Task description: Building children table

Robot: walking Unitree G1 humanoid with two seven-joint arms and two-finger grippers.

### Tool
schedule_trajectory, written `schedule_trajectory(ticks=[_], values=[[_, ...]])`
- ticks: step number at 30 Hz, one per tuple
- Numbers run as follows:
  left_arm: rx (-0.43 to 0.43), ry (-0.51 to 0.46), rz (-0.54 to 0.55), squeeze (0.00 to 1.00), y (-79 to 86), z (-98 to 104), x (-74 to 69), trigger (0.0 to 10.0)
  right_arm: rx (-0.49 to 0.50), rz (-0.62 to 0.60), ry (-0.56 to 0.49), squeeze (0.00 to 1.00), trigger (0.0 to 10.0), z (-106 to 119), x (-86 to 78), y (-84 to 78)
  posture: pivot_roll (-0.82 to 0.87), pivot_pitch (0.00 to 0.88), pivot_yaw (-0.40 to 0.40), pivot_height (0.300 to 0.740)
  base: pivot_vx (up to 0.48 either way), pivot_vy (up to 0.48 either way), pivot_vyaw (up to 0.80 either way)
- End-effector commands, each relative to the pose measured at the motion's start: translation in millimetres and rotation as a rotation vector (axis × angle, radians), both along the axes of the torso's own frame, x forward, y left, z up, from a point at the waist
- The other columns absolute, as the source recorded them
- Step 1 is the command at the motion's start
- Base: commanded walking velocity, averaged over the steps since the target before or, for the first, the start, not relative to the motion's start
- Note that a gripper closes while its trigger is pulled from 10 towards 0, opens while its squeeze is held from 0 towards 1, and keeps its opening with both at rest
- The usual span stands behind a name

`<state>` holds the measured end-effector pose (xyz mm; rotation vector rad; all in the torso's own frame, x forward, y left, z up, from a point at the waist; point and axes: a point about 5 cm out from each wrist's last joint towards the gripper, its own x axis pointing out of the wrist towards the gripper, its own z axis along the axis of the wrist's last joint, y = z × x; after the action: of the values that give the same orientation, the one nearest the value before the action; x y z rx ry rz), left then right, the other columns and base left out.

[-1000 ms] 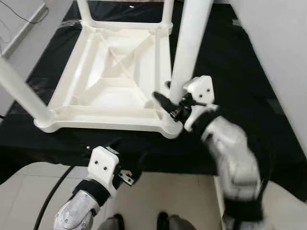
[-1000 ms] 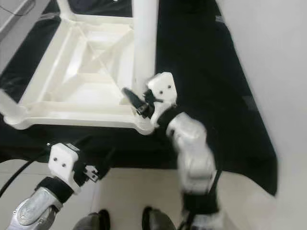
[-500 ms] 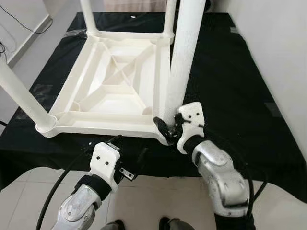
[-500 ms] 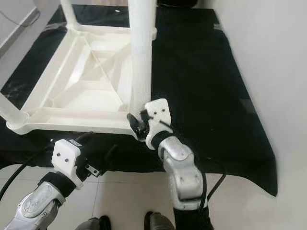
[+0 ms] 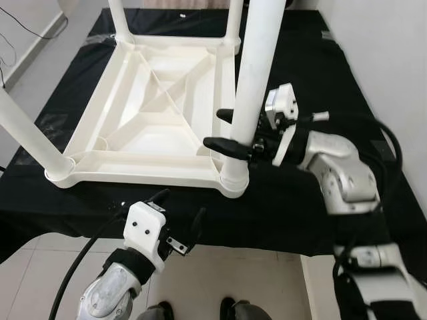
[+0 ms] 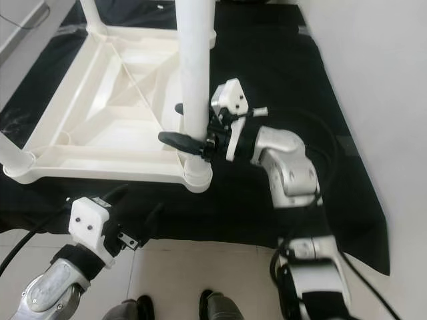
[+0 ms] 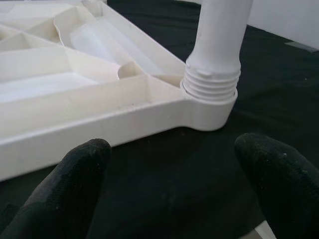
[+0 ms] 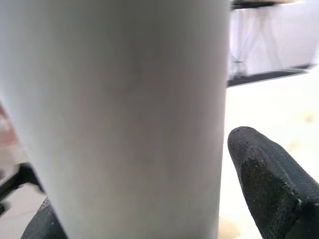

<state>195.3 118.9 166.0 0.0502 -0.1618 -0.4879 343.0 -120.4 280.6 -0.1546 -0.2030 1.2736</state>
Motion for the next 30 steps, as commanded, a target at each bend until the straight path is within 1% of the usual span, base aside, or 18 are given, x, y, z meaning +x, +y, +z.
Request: schedule_trajectory(ticks=[1,4,5,10,15,18,19,21,22,23,24,25,26,27,28,29,30], values=[[0.013,0.02,0.004,0.0,1.4,-1,-6.6,10.0,0.001,0.103,-0.017,0.0,10.0,5,0.4,-0.8,0.09,0.313,-0.064,0.74,0.0,0.0,0.0],[0.015,0.027,0.004,0.0,2.8,-1,-9.9,10.0,-0.005,0.141,-0.017,0.0,10.0,6,3.0,-1.3,0.1,0.324,-0.057,0.74,0.0,0.0,0.0],[0.02,0.034,0.004,0.0,4.1,-1,-13.4,10.0,-0.006,0.173,-0.022,0.0,0.0,7,6.9,-1.8,0.11,0.333,-0.05,0.74,0.0,0.0,0.0],[0.025,0.047,0.004,0.0,5.9,0,-17.3,10.0,0.012,0.192,-0.026,0.0,0.0,7,9.3,-1.4,0.12,0.341,-0.041,0.74,0.0,0.0,0.0],[0.028,0.058,0.004,0.0,6.9,0,-20.1,10.0,0.017,0.232,-0.022,0.0,0.0,3,6.0,-5.0,0.11,0.345,-0.037,0.74,0.0,0.0,0.0],[0.025,0.062,0.002,0.0,6.2,0,-19.3,10.0,0.022,0.199,-0.036,0.0,0.0,0,0.1,-13.5,0.09,0.345,-0.043,0.74,0.0,0.0,0.0],[0.025,0.062,0.002,0.0,6.2,0,-19.3,10.0,0.022,0.199,-0.036,0.0,0.0,0,0.1,-13.5,0.09,0.345,-0.043,0.74,0.0,0.0,0.0],[0.02,0.059,0.001,0.0,5.6,-1,-17.2,10.0,0.022,0.03,-0.049,0.0,0.0,-11,-10.5,-18.4,0.05,0.332,-0.066,0.74,0.0,0.0,0.0],[0.02,0.059,0.001,0.0,5.6,-1,-17.2,10.0,0.022,0.03,-0.049,0.0,0.0,-11,-10.5,-18.4,0.05,0.332,-0.066,0.74,0.0,0.0,0.0],[0.018,0.058,0.001,0.0,5.5,-1,-16.1,10.0,0.039,-0.074,-0.035,0.0,0.0,-16,-15.1,-17.4,0.05,0.332,-0.066,0.74,0.0,0.0,0.0],[0.018,0.056,0.001,0.0,5.4,-2,-14.5,10.0,0.068,-0.205,0.021,0.0,0.0,-26,-19.8,-14.1,0.04,0.321,-0.07,0.74,0.0,0.0,0.0],[0.018,0.054,0.001,0.0,5.2,-2,-13.7,10.0,0.09,-0.338,0.046,0.0,0.0,-35,-25.5,-8.7,0.04,0.321,-0.07,0.74,0.0,0.0,0.0],[0.018,0.054,0.001,0.0,5.2,-2,-13.7,10.0,0.09,-0.338,0.046,0.0,0.0,-35,-25.5,-8.7,0.04,0.321,-0.07,0.74,0.0,0.0,0.0],[0.018,0.052,0.001,0.0,5.7,-2,-11.0,10.0,0.057,-0.591,0.089,0.0,0.0,-56,-35.5,1.1,0.01,0.309,-0.062,0.74,0.0,0.0,0.0],[0.018,0.052,0.001,0.0,5.7,-2,-11.0,10.0,0.057,-0.591,0.089,0.0,0.0,-56,-35.5,1.1,0.01,0.309,-0.062,0.74,0.0,0.0,0.0],[0.016,0.048,-0.002,0.0,5.4,-2,-8.2,10.0,0.029,-0.759,0.14,0.0,0.0,-76,-53.4,8.6,0.0,0.306,-0.056,0.74,0.0,0.0,0.0],[0.015,0.043,-0.009,0.0,4.0,-2,-5.0,10.0,-0.004,-0.862,0.161,0.0,0.0,-89,-68.3,16.2,0.0,0.289,-0.05,0.74,0.0,0.0,0.0]])
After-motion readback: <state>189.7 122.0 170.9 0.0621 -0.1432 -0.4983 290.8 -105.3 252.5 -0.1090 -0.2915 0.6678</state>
